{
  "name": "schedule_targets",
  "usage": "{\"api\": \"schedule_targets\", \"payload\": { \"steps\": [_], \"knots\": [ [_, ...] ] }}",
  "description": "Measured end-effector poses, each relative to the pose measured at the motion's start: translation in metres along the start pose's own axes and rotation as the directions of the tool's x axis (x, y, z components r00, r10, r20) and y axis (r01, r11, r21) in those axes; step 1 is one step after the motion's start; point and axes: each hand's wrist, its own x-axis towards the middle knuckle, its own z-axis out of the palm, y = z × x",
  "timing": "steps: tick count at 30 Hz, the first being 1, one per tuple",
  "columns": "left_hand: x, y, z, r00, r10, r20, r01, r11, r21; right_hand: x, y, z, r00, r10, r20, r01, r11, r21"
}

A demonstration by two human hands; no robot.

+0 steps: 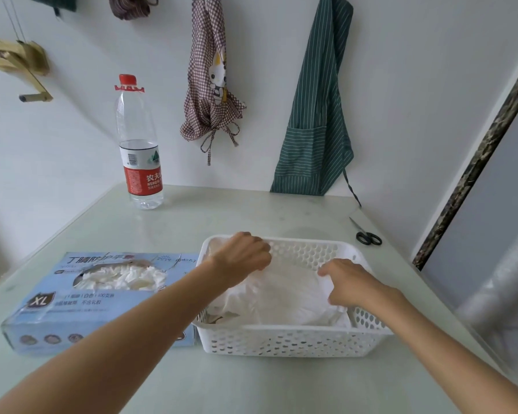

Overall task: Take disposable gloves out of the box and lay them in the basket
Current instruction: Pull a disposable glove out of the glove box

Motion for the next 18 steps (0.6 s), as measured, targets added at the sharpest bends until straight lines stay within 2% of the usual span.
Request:
{"api": "schedule_targets", "payload": {
  "steps": [2, 4, 6, 8, 10, 12, 14, 18],
  "knots": [
    [-0.003, 0.002, 0.002, 0.994, -0.007, -0.107, 0.007, 1.0, -0.003, -0.002, -0.004, 0.003, 1.0, -0.003, 0.028, 0.006, 0.996, -0.09],
    [-0.009, 0.001, 0.004, 0.981, -0.122, -0.151, 0.1, 0.984, -0.149, -0.008, -0.004, 0.002, 0.999, -0.01, 0.045, 0.016, 0.989, -0.145],
    [-0.017, -0.003, 0.001, 0.976, -0.204, -0.076, 0.164, 0.919, -0.358, -0.016, -0.002, -0.008, 1.0, -0.006, -0.024, 0.003, 0.991, -0.134],
    [-0.023, -0.006, 0.0, 0.992, -0.121, 0.038, 0.125, 0.872, -0.474, -0.019, 0.001, -0.016, 0.99, 0.001, -0.139, -0.017, 0.993, -0.118],
    [-0.025, -0.004, 0.002, 0.97, 0.005, 0.245, 0.127, 0.845, -0.519, -0.016, -0.001, -0.017, 0.99, -0.026, -0.14, 0.018, 0.998, -0.055],
    [-0.026, 0.003, 0.009, 0.908, 0.046, 0.417, 0.184, 0.85, -0.494, -0.011, -0.007, -0.009, 0.997, -0.075, 0.009, 0.075, 0.997, 0.018],
    [-0.029, 0.007, 0.018, 0.86, 0.033, 0.51, 0.219, 0.878, -0.426, -0.007, -0.01, 0.002, 0.983, -0.074, 0.169, 0.072, 0.997, 0.016],
    [-0.037, 0.013, 0.029, 0.777, 0.001, 0.629, 0.194, 0.951, -0.241, 0.001, -0.004, 0.013, 0.965, -0.071, 0.253, 0.072, 0.997, 0.005]
  ]
}}
